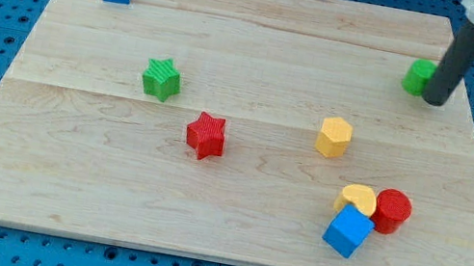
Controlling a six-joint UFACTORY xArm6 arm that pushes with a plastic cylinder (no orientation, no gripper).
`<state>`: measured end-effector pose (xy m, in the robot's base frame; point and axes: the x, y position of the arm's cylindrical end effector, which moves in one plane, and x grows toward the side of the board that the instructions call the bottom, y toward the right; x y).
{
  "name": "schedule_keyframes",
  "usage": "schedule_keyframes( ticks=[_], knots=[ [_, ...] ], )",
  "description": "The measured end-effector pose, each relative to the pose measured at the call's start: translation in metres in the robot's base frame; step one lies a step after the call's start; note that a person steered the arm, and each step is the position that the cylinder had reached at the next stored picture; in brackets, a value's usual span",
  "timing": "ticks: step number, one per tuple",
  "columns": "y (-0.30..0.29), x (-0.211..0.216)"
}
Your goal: Move the green circle diagonal right to the yellow hexagon
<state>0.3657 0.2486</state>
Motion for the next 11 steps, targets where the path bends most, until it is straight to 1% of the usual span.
schedule_keyframes(
  ticks=[1, 2, 3, 4, 5, 6, 11],
  knots=[
    [0.036, 0.017],
    [0.049, 0.003],
    [0.031, -0.021],
    [0.021, -0.031],
    [-0.007, -0.050],
    [-0.059, -0.045],
    [-0.059, -0.039]
  ],
)
